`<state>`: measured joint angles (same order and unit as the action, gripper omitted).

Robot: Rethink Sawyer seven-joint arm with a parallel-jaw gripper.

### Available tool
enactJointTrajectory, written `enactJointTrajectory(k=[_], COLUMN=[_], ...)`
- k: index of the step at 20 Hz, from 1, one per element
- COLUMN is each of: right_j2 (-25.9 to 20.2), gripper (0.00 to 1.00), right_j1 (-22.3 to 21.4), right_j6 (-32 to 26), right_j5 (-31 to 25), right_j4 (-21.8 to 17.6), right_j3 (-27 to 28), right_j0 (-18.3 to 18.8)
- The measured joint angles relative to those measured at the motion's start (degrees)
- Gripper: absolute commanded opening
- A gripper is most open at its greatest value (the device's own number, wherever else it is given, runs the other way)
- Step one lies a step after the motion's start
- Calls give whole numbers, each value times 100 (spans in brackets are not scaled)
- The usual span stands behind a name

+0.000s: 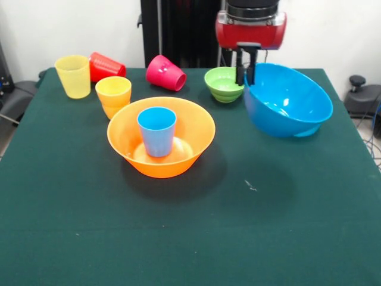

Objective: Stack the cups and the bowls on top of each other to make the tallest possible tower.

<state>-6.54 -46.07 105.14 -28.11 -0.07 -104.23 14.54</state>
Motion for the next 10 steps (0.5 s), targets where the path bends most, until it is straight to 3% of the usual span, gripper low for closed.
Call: enactJointTrajectory(k=[10], right_j2=[-443], gripper=[0], right_j1=[-324], right_j6=[0], right_j5=[-6], right_j4=[-11], right_j3=[-393], right_j0=[796])
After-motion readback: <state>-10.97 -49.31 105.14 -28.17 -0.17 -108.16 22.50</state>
